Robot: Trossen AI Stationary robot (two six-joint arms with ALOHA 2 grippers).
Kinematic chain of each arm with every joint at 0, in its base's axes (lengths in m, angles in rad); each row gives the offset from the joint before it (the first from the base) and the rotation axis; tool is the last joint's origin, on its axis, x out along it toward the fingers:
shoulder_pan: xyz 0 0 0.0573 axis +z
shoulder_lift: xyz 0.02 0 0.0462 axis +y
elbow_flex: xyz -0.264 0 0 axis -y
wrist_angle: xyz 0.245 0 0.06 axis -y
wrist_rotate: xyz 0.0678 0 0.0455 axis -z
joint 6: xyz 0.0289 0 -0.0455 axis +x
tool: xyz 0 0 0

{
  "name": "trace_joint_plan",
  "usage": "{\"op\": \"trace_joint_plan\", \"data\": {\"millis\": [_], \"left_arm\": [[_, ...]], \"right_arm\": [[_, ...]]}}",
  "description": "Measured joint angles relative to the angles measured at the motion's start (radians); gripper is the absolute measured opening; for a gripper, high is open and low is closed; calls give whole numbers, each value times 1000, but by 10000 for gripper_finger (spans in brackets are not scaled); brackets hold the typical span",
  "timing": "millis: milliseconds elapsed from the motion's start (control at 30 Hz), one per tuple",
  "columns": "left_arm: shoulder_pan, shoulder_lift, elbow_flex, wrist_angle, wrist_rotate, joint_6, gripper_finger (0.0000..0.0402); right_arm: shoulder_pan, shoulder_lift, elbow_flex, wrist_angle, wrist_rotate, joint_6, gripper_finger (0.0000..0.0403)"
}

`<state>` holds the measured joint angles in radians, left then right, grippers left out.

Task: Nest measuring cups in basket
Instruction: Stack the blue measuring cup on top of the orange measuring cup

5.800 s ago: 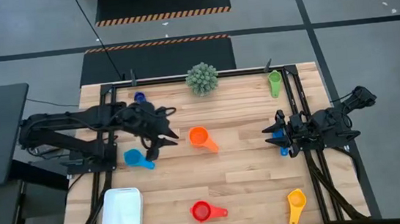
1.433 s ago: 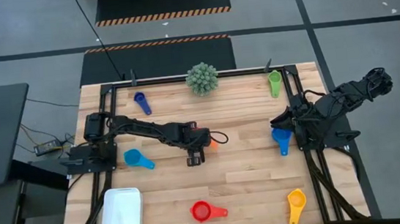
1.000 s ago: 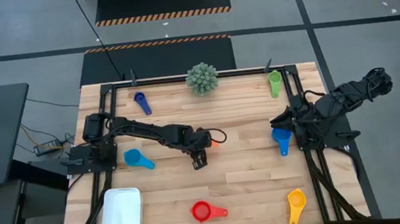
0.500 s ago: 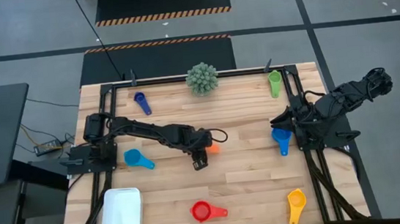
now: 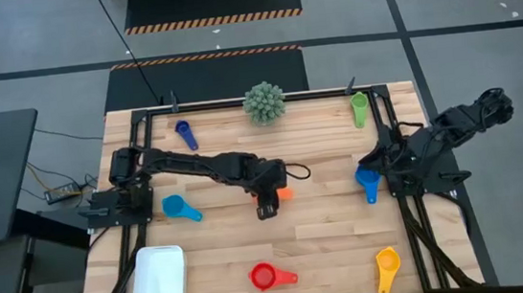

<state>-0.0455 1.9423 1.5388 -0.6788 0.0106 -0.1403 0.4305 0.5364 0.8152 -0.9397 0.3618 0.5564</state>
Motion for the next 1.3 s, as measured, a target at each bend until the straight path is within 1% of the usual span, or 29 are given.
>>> {"op": "trace_joint_plan", "data": {"millis": [133,300,433,533,667,767,867,933,1100,1200,1300], "left_arm": [[9,0,109,-140,-41,24,121],[15,0,281,-295,-113,27,121],[14,-1,411,-389,-122,69,121],[14,-9,476,-459,-130,78,121],[16,-66,484,-543,-149,41,121],[15,-128,484,-608,-156,-15,121],[1,-196,484,-654,-189,-67,121],[-12,-239,484,-682,-217,-92,121],[-47,-345,484,-701,-278,-142,121],[-67,-393,484,-704,-292,-143,121],[-84,-427,484,-710,-302,-140,121]], "right_arm": [[0,26,66,-82,-24,0,80],[0,93,187,-225,-114,70,80],[0,176,284,-399,-171,144,79],[0,240,328,-509,-224,190,79],[0,306,339,-548,-275,299,79],[0,344,339,-548,-277,379,79],[-2,381,339,-548,-276,486,79],[-10,406,339,-550,-254,554,79],[-56,471,339,-584,-206,739,79],[-88,518,339,-606,-224,834,79],[-109,574,339,-611,-262,854,79]]}}
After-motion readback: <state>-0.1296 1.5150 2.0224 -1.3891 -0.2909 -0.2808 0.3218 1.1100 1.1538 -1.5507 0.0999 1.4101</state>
